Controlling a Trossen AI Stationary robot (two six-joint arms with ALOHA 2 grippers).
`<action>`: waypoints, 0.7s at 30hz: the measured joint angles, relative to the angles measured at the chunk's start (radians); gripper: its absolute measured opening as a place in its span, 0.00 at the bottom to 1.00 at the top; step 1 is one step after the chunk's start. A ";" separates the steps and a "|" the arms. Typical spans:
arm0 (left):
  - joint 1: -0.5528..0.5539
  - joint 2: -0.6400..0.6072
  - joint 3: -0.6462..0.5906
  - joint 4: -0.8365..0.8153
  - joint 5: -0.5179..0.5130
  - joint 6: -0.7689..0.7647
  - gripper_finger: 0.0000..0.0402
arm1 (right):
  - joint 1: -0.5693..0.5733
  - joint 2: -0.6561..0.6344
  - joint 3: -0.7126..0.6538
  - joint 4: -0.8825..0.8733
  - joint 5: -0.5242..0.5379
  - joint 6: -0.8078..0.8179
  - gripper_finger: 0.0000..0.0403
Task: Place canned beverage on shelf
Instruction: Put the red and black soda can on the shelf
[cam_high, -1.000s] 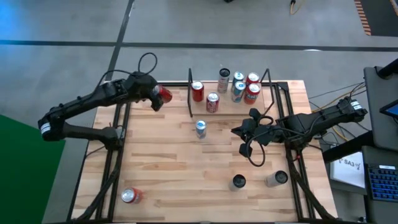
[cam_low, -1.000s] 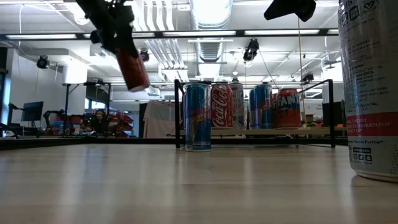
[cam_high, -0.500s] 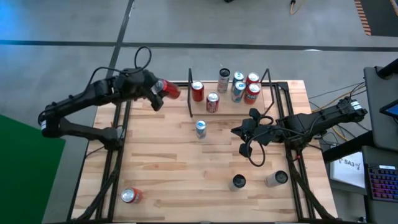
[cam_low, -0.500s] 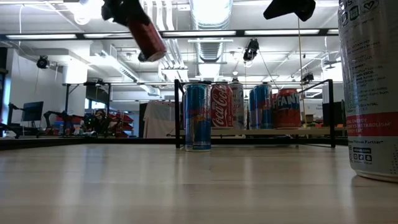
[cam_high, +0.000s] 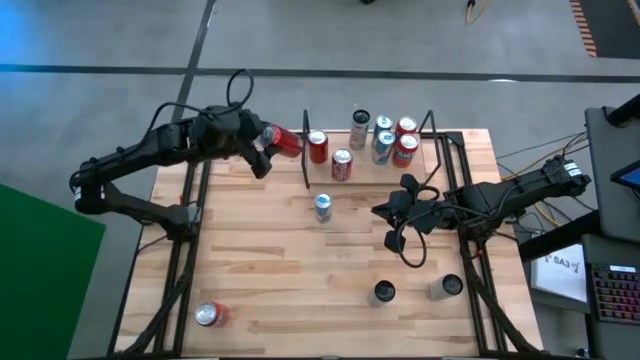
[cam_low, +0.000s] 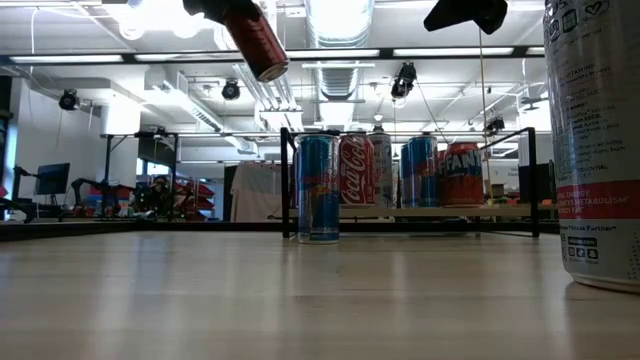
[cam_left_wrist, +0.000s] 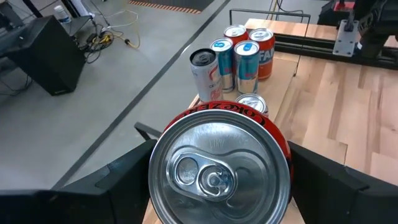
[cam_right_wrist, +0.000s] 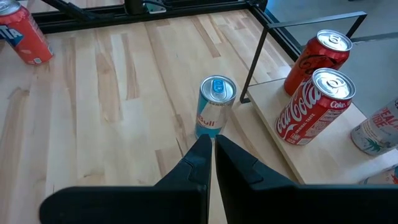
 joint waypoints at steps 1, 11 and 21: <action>0.000 0.008 0.008 0.000 0.000 0.006 0.74 | 0.000 0.000 0.000 0.000 0.000 0.000 0.03; 0.000 0.096 0.106 -0.009 0.000 0.059 0.74 | 0.000 0.000 0.000 -0.001 -0.001 0.000 0.03; 0.000 0.175 0.158 -0.029 0.001 0.115 0.74 | 0.000 0.000 -0.010 -0.001 -0.001 0.000 0.03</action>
